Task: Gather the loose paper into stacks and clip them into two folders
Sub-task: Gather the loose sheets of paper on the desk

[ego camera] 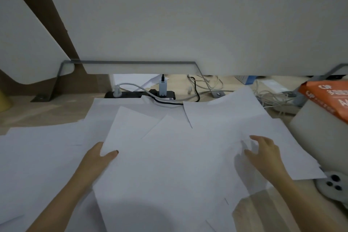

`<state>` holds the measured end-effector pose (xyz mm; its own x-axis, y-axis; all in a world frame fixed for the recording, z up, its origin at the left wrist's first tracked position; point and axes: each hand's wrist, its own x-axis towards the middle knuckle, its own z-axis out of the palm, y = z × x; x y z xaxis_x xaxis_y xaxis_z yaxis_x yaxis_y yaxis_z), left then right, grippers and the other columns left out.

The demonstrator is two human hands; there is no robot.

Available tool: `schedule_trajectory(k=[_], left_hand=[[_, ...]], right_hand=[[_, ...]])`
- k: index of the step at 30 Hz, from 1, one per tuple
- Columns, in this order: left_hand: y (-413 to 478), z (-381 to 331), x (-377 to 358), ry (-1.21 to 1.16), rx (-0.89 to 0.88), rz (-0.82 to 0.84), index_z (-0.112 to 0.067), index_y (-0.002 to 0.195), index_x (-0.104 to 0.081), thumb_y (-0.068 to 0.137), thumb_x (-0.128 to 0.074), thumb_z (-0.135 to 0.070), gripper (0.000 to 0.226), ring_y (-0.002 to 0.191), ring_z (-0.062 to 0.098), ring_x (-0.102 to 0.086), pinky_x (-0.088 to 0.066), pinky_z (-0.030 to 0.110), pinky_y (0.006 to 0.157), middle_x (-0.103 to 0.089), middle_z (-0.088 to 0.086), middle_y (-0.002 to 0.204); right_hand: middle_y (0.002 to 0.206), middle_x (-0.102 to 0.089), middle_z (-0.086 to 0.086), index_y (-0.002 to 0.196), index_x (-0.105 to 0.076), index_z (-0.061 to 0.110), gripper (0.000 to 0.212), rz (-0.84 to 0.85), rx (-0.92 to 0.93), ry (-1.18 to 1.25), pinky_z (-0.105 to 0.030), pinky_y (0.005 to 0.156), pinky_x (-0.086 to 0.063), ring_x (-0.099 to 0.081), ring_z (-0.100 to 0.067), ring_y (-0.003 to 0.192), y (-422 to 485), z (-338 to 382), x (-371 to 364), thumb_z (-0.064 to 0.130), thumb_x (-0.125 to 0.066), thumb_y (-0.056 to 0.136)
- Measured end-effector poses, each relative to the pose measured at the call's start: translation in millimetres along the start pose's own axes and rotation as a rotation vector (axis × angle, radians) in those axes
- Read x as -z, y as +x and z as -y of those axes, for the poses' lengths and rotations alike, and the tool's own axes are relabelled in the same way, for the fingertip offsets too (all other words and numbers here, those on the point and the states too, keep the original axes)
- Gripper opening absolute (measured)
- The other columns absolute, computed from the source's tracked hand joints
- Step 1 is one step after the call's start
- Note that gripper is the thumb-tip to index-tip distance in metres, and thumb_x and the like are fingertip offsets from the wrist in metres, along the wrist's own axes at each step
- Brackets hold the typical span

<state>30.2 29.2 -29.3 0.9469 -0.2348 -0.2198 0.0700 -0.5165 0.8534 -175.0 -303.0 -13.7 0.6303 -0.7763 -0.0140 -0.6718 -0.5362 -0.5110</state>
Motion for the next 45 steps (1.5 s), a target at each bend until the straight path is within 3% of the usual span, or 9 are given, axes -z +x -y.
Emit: schedule_trajectory(k=[7,12,19,24,33,37,39,41,45], left_hand=[[-15.9,10.2,-13.3,0.023,-0.031,-0.165,-0.01,0.105,-0.052,0.092,-0.052,-0.018,0.015,0.088,0.029,-0.055,-0.043,0.039,0.077,-0.057,0.01,0.099],[-25.8,16.9,-15.4,-0.042,0.011,-0.131,-0.009,0.113,-0.052,0.094,-0.05,-0.019,0.022,0.089,0.028,-0.055,-0.042,0.037,0.074,-0.056,0.011,0.104],[-32.0,18.3,-22.8,0.244,-0.06,-0.282,-0.018,0.133,-0.04,0.094,-0.049,-0.026,0.041,0.105,0.037,-0.056,-0.045,0.047,0.084,-0.05,0.013,0.131],[-24.0,23.0,-38.8,0.643,-0.138,-0.249,-0.014,0.139,-0.04,0.093,-0.047,-0.035,0.052,0.123,0.041,-0.043,-0.037,0.051,0.101,-0.035,0.019,0.144],[-8.0,49.8,-48.6,0.506,-0.115,-0.306,-0.015,0.132,-0.048,0.074,-0.027,-0.062,0.078,0.126,0.045,-0.035,-0.032,0.06,0.105,-0.04,0.021,0.138],[-3.8,50.1,-49.2,0.521,-0.118,-0.306,-0.013,0.132,-0.049,0.071,-0.024,-0.063,0.083,0.125,0.047,-0.036,-0.032,0.06,0.105,-0.041,0.024,0.138],[-1.6,50.4,-49.7,0.508,-0.118,-0.33,-0.013,0.131,-0.051,0.07,-0.025,-0.063,0.083,0.125,0.047,-0.037,-0.033,0.06,0.104,-0.042,0.024,0.137],[-0.7,51.4,-49.9,0.517,-0.122,-0.332,-0.013,0.131,-0.051,0.069,-0.026,-0.063,0.083,0.124,0.047,-0.038,-0.034,0.06,0.103,-0.043,0.023,0.136],[-0.5,51.7,-51.0,0.516,-0.135,-0.351,-0.011,0.128,-0.053,0.069,-0.027,-0.062,0.082,0.12,0.049,-0.041,-0.036,0.061,0.101,-0.046,0.024,0.133]], right_hand=[[0.156,0.006,-0.02,0.14,0.029,0.013,0.105,0.29,0.249,-0.708,-0.039,0.117,-0.001,-0.001,-0.034,0.145,-20.4,-56.5,21.4,0.019,-0.057,0.081],[0.115,-0.067,-0.019,0.133,-0.038,0.009,0.117,0.04,0.5,-0.816,-0.042,0.102,-0.041,-0.067,-0.032,0.102,6.1,-78.9,12.9,0.007,-0.083,0.025],[0.157,-0.011,-0.009,0.149,-0.007,0.015,0.07,0.076,0.281,-0.423,-0.037,0.116,-0.013,-0.014,-0.028,0.144,16.4,-66.6,21.9,0.019,-0.046,0.091],[0.139,-0.042,-0.02,0.142,-0.029,0.016,0.064,-0.015,-0.163,-0.029,-0.046,0.098,-0.041,-0.044,-0.04,0.121,62.4,-69.6,37.8,0.029,-0.056,0.086],[0.136,-0.047,-0.02,0.135,-0.042,0.007,0.066,0.12,-0.396,0.016,-0.042,0.101,-0.04,-0.047,-0.036,0.121,107.1,-65.5,47.6,0.045,-0.058,0.084],[0.08,-0.055,-0.007,0.087,-0.058,0.01,0.029,0.193,-0.385,0.188,-0.025,0.058,-0.036,-0.048,-0.019,0.066,112.8,-54.8,50.5,0.039,-0.055,0.089],[0.079,-0.051,-0.003,0.099,-0.057,0.009,0.035,0.253,-0.356,0.235,-0.022,0.051,-0.029,-0.041,-0.014,0.06,114.8,-47.1,48.3,0.042,-0.055,0.089],[0.113,-0.056,-0.013,0.131,-0.044,0.004,0.066,0.22,-0.357,0.285,-0.024,0.062,-0.04,-0.054,-0.025,0.083,124.3,-42.1,43.0,0.046,-0.06,0.083],[0.117,-0.057,-0.014,0.125,-0.05,0.003,0.077,0.263,-0.382,0.24,-0.039,0.089,-0.046,-0.057,-0.032,0.099,128.5,-29.8,36.2,0.059,-0.064,0.073]])
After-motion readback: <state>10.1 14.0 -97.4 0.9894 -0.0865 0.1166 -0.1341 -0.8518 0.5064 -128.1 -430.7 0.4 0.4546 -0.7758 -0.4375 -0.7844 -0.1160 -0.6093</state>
